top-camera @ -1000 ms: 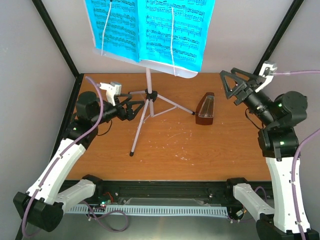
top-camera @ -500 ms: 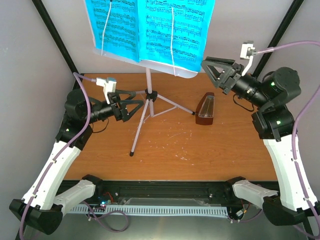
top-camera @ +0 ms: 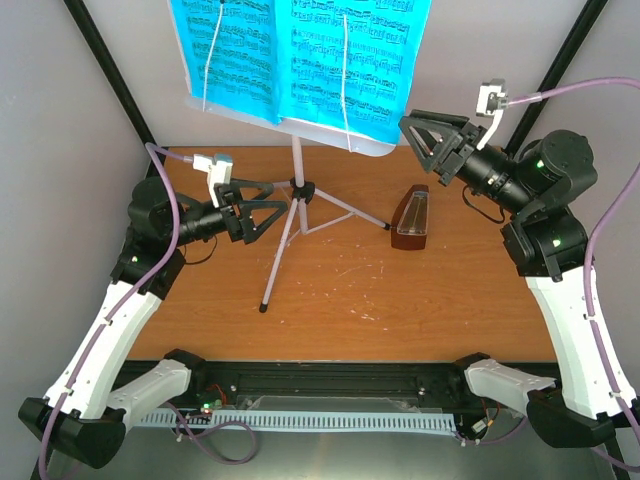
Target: Pack up the instrument practice props
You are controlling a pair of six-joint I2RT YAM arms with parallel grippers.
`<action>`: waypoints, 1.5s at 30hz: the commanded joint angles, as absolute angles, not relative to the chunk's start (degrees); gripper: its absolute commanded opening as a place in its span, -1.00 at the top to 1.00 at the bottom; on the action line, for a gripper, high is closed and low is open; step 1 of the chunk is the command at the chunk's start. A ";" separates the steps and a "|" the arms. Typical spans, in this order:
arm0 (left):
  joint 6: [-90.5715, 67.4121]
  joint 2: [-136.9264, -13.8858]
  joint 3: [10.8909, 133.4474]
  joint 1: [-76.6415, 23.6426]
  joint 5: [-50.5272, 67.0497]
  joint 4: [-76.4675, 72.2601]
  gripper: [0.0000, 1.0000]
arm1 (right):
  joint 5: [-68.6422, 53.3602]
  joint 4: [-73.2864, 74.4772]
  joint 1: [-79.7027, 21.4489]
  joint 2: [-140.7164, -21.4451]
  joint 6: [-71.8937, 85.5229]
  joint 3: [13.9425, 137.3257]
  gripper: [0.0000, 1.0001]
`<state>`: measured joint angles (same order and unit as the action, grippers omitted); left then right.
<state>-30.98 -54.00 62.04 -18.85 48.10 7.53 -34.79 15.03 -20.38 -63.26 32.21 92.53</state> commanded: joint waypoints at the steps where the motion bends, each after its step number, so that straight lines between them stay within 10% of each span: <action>1: -32.81 -53.79 63.25 -18.63 49.66 4.93 -0.99 | -32.48 16.65 -20.92 -63.32 30.09 94.56 0.06; 15: -33.80 -54.02 63.06 -18.63 51.28 2.79 -0.99 | -35.53 15.84 -20.95 -64.75 30.02 95.94 0.41; 45: -33.36 -55.20 68.84 -18.60 53.48 0.22 -0.99 | -29.03 17.88 -26.56 -72.86 24.29 106.18 0.32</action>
